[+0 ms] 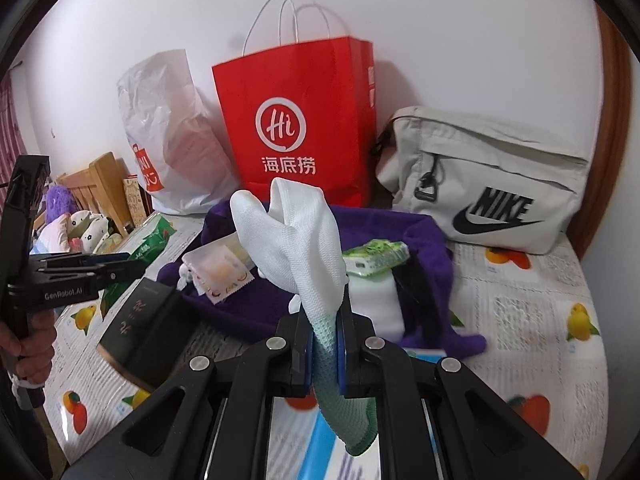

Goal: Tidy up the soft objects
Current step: 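Carry the glove and the green snack packet over the purple towel with both grippers, then lower the glove and green snack packet onto the towel and open both grippers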

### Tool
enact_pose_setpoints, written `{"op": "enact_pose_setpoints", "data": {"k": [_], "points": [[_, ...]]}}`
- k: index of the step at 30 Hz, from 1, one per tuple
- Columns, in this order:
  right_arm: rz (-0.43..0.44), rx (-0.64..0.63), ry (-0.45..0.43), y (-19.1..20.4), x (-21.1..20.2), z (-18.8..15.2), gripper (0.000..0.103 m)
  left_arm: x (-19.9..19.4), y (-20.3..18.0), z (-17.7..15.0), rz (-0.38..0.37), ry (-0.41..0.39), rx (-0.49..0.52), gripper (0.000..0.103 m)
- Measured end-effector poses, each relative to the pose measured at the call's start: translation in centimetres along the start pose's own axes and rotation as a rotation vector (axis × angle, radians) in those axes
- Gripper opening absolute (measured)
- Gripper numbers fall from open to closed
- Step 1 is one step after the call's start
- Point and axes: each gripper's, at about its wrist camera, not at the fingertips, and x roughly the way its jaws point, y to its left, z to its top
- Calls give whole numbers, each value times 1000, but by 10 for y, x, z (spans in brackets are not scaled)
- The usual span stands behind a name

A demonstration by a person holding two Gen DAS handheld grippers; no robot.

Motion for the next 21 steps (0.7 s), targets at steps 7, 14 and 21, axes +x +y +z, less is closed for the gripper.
{"op": "enact_pose_setpoints", "data": {"k": [7,14,21], "points": [[60,13,75,-4,45,13,9,26,-3,16,-5,19,2,31],[91,55,156,-10,81,13,9,54,-5,26,-12,56,-4,32],[104,46,203,-4,103,15,9,78,-14,35,-19,81,2,32]]}}
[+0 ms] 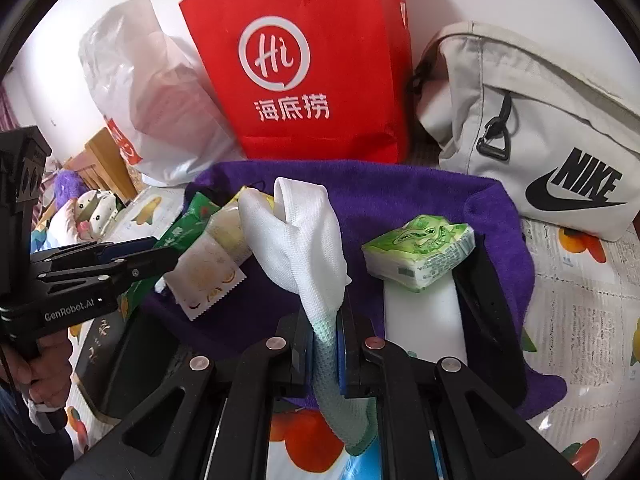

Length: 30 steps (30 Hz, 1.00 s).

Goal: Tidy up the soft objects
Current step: 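Lower the glove and green snack packet onto the towel and open both grippers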

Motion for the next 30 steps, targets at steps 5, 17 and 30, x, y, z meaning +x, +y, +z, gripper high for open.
{"op": "enact_pose_setpoints", "data": {"k": [5,17,30], "points": [[-3,8,37,-2,14,4,9,12,-5,9,4,13,2,33],[-35,33,81,-9,28,8,18,34,-7,15,17,63,15,36],[-63,56,5,-10,-11,-1,63,9,0,13,52,46,-4,65]]}}
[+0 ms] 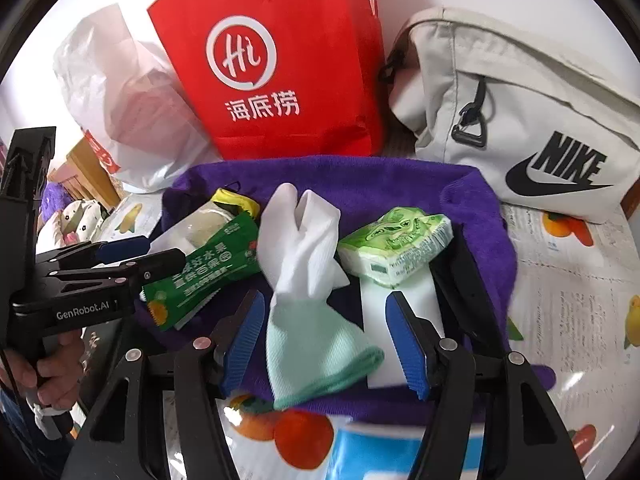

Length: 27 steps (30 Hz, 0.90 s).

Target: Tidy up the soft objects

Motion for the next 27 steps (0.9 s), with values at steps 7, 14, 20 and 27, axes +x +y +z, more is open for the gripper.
{"op": "enact_pose_setpoints", "data": {"k": [7,14,20,27], "points": [[-59,-13,-36,10,-40,-21,63,-42,8,-25,-2,-42,-13,68],[-118,-24,-128,33,-108,-50,74,-95,1,-55,-6,-86,-1,74],[-143,-5,-215,52,-164,-75,90,-145,-5,-86,-23,-140,4,81],[-169,59,-231,59,-202,-111,96,-195,-10,-128,-28,-196,7,89]]}}
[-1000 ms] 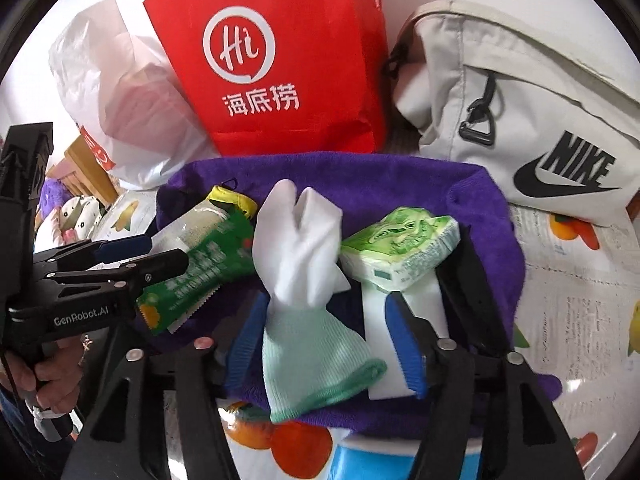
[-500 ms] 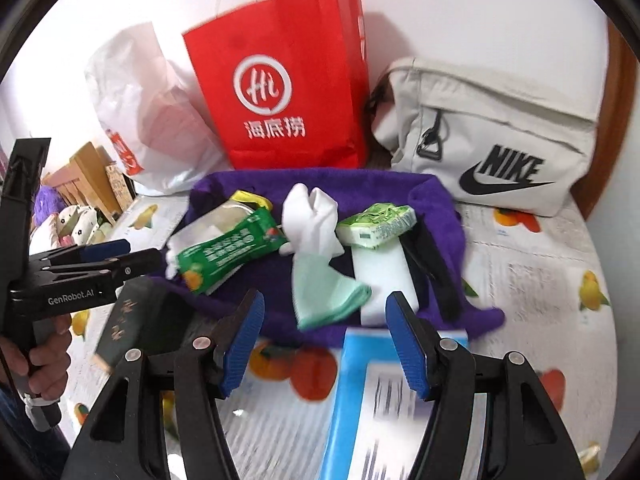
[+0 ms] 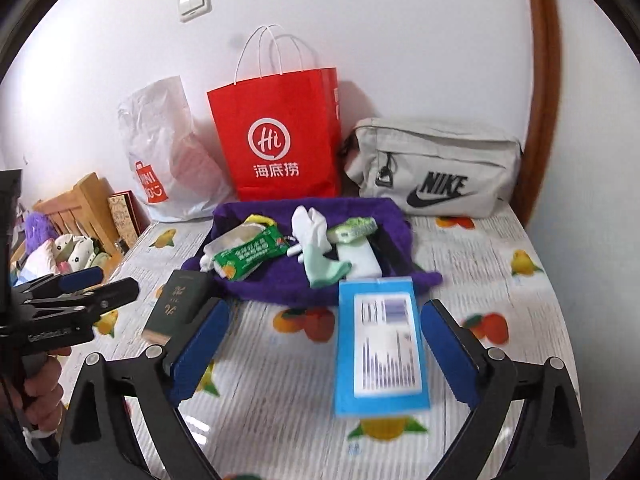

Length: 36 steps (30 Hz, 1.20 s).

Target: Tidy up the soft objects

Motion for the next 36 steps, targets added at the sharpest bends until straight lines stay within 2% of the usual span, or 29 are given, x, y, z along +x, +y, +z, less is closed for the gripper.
{"op": "enact_pose_setpoints", "data": {"k": [10,14,16,20,29,36], "points": [[54,45,1,5,-47,-47,96,-59,-6,-49,21,-66,-8,94],[-16,16,-38,13,-71,-59,103,-78,-11,-63,38,-93,13,94],[-34,19,-53,13,-81,-63,103,-87,-15,-70,51,-108,29,96],[-10,28,-66,12,-95,-71,103,-98,-19,-78,56,-122,32,98],[-26,4,-95,14,-117,-84,103,-112,-30,-93,81,-145,42,102],[-45,10,-84,13,-122,-89,103,-122,-30,-99,80,-157,32,102]]}}
